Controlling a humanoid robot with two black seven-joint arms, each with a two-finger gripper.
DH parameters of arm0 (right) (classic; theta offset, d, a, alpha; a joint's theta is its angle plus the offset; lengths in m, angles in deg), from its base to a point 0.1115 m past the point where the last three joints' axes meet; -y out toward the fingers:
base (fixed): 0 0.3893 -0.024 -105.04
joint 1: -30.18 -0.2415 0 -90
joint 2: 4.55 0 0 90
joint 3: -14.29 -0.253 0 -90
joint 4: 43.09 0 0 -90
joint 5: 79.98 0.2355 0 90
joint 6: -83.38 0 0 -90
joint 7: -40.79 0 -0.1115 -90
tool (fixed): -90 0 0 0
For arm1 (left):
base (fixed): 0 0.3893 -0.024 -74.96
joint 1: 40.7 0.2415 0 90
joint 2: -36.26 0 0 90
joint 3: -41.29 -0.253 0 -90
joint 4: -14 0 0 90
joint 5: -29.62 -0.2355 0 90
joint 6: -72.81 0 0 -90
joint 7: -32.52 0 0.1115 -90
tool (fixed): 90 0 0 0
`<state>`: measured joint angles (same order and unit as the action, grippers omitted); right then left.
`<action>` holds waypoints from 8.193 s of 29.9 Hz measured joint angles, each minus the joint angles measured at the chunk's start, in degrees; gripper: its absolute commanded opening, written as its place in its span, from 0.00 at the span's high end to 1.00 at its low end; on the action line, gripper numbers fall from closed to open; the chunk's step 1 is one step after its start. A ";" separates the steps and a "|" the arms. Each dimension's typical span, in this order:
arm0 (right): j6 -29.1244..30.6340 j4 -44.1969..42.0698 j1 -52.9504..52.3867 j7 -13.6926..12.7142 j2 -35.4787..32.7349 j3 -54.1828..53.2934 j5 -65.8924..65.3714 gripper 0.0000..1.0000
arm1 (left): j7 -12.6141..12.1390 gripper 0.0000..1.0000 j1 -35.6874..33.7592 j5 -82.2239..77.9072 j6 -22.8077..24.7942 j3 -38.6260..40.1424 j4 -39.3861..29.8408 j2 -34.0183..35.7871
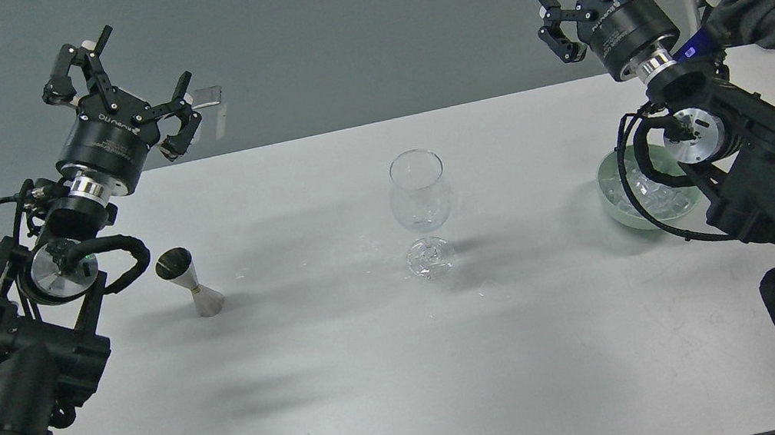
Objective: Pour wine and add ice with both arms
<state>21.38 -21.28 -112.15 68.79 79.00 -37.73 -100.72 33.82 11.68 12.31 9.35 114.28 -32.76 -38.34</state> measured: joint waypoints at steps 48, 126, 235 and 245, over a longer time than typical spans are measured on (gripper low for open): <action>0.00 -0.03 0.91 0.00 0.74 0.09 -0.09 0.00 | -18.16 0.04 56.18 17.13 -12.78 23.37 -43.71 -3.37; 0.00 0.08 2.06 0.00 0.65 0.44 -0.62 0.00 | -19.22 0.80 33.78 9.28 -19.60 23.38 -18.54 -15.40; 0.00 0.61 3.90 0.00 0.72 0.34 -0.71 0.00 | -24.87 1.00 18.20 -8.35 -49.83 -5.77 -43.60 -15.40; 0.00 0.60 3.90 0.00 0.74 0.35 -0.71 0.00 | -24.95 1.00 18.20 -9.58 -49.75 -7.01 -43.67 -15.40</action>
<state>21.38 -20.68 -108.24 68.79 79.74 -37.39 -101.43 8.88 29.88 2.72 -40.39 107.28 -76.44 -53.74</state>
